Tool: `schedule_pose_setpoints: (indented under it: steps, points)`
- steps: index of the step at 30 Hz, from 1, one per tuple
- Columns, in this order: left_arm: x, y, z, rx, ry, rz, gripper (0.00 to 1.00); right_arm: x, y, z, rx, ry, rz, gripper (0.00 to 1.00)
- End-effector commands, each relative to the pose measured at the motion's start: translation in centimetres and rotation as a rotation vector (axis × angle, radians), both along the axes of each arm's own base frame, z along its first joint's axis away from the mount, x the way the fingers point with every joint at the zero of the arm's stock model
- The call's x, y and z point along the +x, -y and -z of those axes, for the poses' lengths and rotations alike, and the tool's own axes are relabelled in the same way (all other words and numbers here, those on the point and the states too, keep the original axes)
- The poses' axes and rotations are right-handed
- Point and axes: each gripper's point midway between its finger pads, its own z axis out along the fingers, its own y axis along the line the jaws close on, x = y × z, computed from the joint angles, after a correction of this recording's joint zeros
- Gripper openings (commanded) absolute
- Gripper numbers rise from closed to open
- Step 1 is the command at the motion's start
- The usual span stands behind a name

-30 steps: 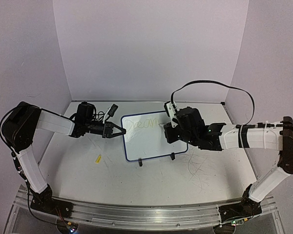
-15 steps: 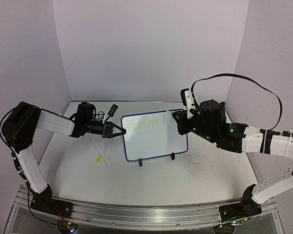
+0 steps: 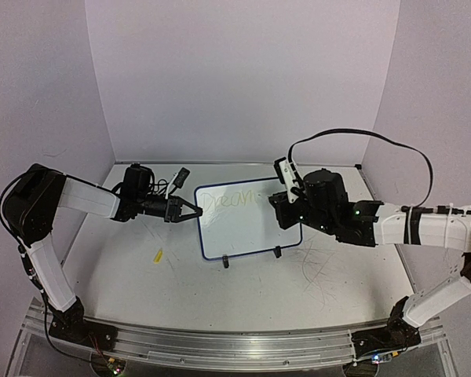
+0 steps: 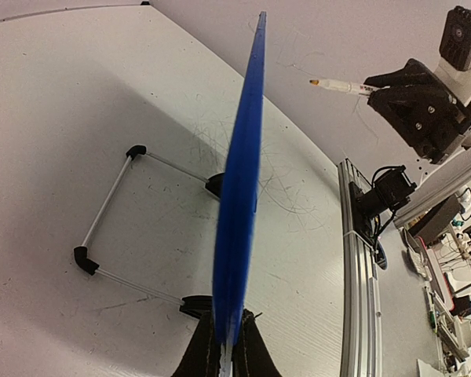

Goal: Write a sentence on the whiteboard

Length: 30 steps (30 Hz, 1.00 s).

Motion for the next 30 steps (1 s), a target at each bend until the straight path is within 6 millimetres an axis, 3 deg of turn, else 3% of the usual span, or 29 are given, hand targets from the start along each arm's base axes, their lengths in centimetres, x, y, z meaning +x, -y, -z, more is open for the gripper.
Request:
schedule_pose_setpoints:
  steps: [1,19,30]
  points:
    - [0.9,0.0,-1.4,0.008,0.048,-0.024,0.0,0.8,-0.5,-1.6,0.019,0.031,0.028,0.0]
    - [0.8,0.0,-1.6,0.01,0.054,-0.022,0.0,1.4,0.2,-1.7,0.024,0.048,0.084,0.0]
    - [0.9,0.0,-1.4,0.015,0.052,-0.024,0.0,1.5,-1.1,-1.5,0.022,0.046,0.042,0.0]
